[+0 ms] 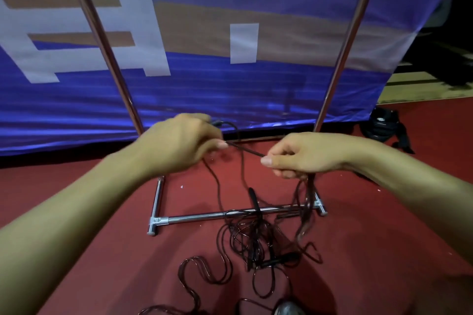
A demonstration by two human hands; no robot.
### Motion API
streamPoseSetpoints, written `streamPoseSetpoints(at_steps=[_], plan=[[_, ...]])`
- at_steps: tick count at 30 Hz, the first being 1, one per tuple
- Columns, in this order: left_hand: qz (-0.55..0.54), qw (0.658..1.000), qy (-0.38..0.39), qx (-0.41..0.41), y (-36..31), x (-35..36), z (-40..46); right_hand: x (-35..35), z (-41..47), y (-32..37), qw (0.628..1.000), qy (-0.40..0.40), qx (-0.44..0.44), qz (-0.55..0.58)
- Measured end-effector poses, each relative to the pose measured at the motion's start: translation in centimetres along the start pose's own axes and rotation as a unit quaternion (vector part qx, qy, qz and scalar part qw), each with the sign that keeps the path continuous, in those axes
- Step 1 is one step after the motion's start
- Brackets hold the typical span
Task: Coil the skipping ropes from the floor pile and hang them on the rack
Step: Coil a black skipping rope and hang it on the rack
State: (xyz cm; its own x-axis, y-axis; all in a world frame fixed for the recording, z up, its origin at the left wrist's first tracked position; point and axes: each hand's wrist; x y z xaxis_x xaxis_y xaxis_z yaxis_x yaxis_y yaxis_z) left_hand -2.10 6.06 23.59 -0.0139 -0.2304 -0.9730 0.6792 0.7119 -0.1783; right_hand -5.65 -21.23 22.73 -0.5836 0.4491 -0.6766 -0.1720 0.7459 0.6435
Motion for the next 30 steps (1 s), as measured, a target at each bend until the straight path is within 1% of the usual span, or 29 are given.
streamPoseSetpoints(at_steps=[2, 4, 7, 9, 11, 13, 16, 18, 20, 21, 23, 26, 28, 30], plan=[[0.033, 0.998, 0.007, -0.043, 2.2, -0.5, -0.7, -0.2, -0.2, -1.4, 0.996, 0.042, 0.056, -0.058], [0.043, 0.996, 0.013, -0.078, 3.9, -0.7, -1.4, -0.2, -0.7, -2.4, 0.988, 0.083, 0.086, -0.098], [0.047, 0.993, 0.032, -0.105, 5.1, 0.0, -1.5, 0.1, -1.1, -2.9, 0.979, 0.119, 0.062, -0.156], [0.052, 0.992, 0.057, -0.099, 5.2, 0.4, -1.2, 0.2, -0.8, -2.6, 0.98, 0.094, 0.023, -0.171], [0.04, 0.993, 0.065, -0.089, 5.4, 0.7, -1.1, 0.3, -0.5, -2.0, 0.99, 0.035, -0.024, -0.136], [0.012, 0.995, 0.056, -0.081, 5.2, 0.6, -1.2, 0.2, -0.5, -1.5, 0.992, -0.017, -0.056, -0.113], [-0.085, 0.995, 0.042, -0.042, 2.4, 0.4, -1.1, 0.3, -0.3, -0.7, 0.987, -0.042, -0.1, -0.115], [-0.128, 0.99, 0.056, -0.001, -0.2, 1.0, -0.7, 0.8, 0.0, 0.2, 0.985, -0.048, -0.126, -0.11], [-0.115, 0.99, 0.074, 0.044, -2.1, 2.1, 0.0, 1.1, 0.4, 1.2, 0.982, -0.059, -0.15, -0.097], [-0.103, 0.99, 0.072, 0.058, -2.4, 2.3, 0.3, 1.1, 0.5, 1.4, 0.983, -0.062, -0.149, -0.093], [-0.073, 0.995, 0.06, 0.041, -1.5, 2.0, 0.5, 0.6, 0.4, 1.4, 0.985, -0.031, -0.115, -0.121], [-0.032, 0.998, 0.055, -0.009, 1.2, 0.9, -0.1, -0.4, -0.1, 0.3, 0.988, 0.066, -0.024, -0.135], [-0.026, 0.998, 0.054, -0.028, 2.7, 0.5, -0.7, -0.8, 0.2, -1.4, 0.977, 0.1, 0.021, -0.187], [-0.028, 0.999, 0.02, -0.037, 3.9, -0.3, -1.2, -0.5, 0.5, -3.2, 0.954, 0.151, 0.087, -0.244]])
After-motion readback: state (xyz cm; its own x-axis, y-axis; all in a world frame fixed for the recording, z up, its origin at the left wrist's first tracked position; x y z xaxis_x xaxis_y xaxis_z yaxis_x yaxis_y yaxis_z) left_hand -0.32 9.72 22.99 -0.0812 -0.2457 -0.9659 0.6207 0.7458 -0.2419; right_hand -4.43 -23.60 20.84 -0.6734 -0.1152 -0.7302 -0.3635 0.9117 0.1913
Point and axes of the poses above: each hand's wrist, its own z-axis towards the middle knuckle, its own x-axis out of the palm, y = z × x
